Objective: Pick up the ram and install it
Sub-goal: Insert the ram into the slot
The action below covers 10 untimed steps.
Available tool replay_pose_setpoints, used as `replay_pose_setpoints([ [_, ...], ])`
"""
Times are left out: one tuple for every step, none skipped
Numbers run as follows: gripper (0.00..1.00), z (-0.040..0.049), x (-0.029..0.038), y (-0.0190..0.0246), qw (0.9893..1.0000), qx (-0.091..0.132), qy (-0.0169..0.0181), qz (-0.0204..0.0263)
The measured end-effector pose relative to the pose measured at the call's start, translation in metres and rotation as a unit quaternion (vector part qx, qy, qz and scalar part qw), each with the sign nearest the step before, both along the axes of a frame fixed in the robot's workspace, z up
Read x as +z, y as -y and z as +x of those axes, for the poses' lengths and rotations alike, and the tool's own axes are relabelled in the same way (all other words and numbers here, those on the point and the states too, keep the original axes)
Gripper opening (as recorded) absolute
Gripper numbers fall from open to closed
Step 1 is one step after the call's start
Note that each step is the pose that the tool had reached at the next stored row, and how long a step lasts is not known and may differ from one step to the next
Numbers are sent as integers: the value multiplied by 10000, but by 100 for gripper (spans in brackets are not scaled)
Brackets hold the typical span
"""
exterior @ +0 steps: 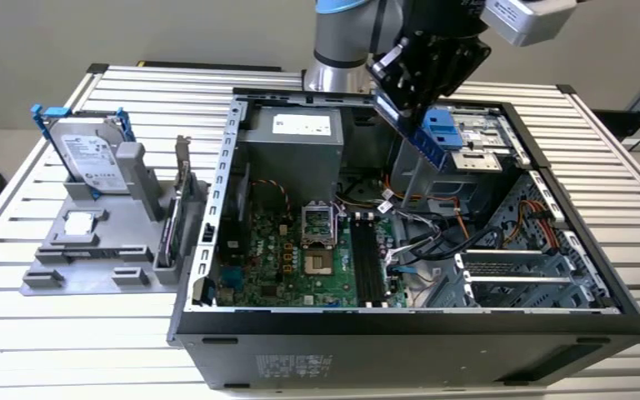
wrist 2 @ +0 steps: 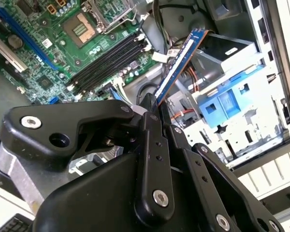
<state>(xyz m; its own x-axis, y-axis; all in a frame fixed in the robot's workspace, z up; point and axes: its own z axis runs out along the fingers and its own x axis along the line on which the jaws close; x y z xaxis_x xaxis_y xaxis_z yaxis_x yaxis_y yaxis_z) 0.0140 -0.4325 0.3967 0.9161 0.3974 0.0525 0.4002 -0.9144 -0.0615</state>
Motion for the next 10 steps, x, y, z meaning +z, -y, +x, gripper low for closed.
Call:
replay_pose_setpoints([
  [0, 0, 0, 0, 10000, -54, 0, 0],
  [0, 0, 0, 0, 9999, -109, 0, 0],
  [0, 0, 0, 0, 9999, -165, 0, 0],
  [0, 0, 0, 0, 9998, -221, 0, 0],
  [0, 0, 0, 0, 9996, -276, 0, 0],
  [0, 0, 0, 0, 9994, -336, 0, -1],
  [0, 0, 0, 0, 9993, -386, 0, 0],
  [0, 0, 0, 0, 9990, -445, 0, 0],
  [0, 0, 0, 0, 9988, -500, 0, 0],
  [0, 0, 0, 0, 9985, -550, 0, 0],
])
